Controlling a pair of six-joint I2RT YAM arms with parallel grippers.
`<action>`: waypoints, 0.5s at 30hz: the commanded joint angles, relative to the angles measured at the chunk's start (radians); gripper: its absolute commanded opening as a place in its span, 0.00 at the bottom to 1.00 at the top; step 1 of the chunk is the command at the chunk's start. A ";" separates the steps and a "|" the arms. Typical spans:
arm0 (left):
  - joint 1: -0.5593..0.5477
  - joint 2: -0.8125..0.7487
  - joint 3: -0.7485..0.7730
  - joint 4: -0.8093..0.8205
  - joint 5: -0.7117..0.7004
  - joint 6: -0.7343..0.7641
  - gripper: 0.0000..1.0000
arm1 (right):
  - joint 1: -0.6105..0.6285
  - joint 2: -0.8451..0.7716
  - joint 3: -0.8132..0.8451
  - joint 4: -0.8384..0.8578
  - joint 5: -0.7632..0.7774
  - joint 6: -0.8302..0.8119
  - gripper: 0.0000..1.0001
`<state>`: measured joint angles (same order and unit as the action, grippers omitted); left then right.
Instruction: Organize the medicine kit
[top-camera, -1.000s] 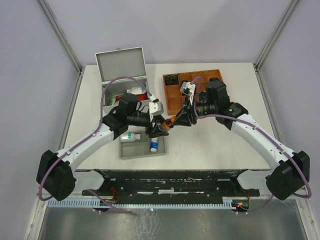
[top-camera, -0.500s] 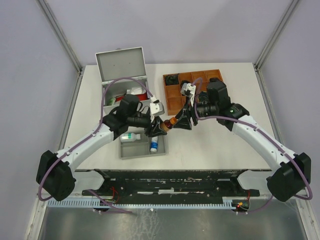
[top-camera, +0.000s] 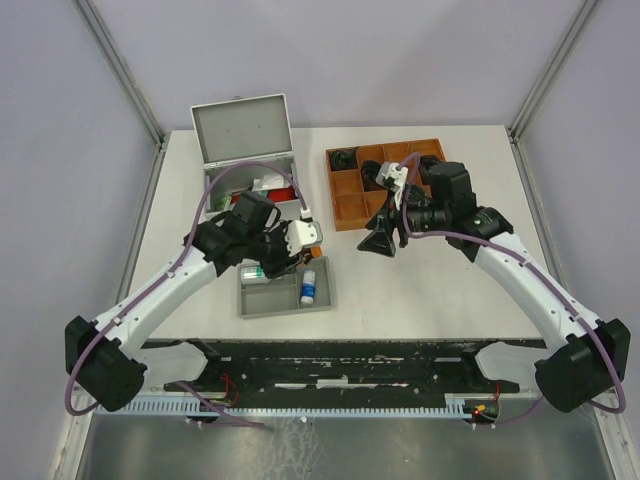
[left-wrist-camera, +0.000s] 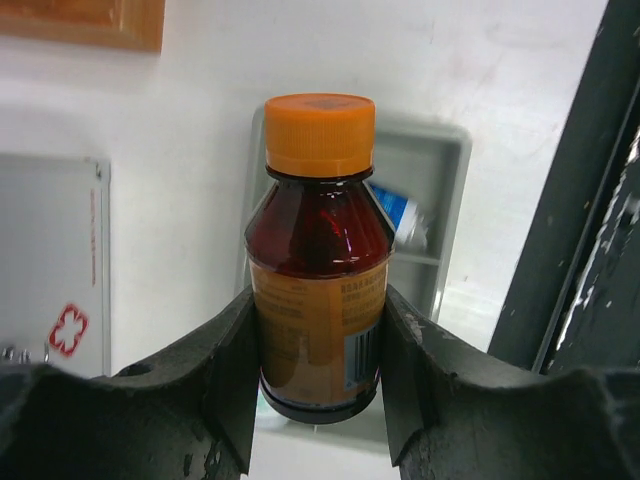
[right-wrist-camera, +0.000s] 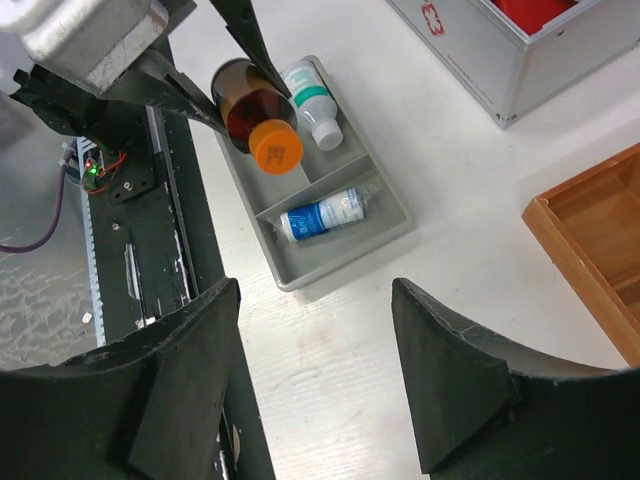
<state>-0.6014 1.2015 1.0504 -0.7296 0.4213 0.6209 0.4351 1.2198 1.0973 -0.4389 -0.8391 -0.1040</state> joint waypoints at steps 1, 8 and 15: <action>0.001 -0.067 -0.030 -0.128 -0.185 0.135 0.29 | -0.007 -0.023 0.042 -0.011 0.023 -0.039 0.71; 0.001 -0.069 -0.150 -0.141 -0.234 0.158 0.28 | -0.009 -0.006 0.052 -0.039 0.035 -0.048 0.71; 0.000 -0.036 -0.300 -0.034 -0.276 0.172 0.28 | -0.009 0.000 0.053 -0.052 0.040 -0.062 0.72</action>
<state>-0.6018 1.1519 0.8104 -0.8490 0.1829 0.7418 0.4297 1.2224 1.1034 -0.4950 -0.8066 -0.1444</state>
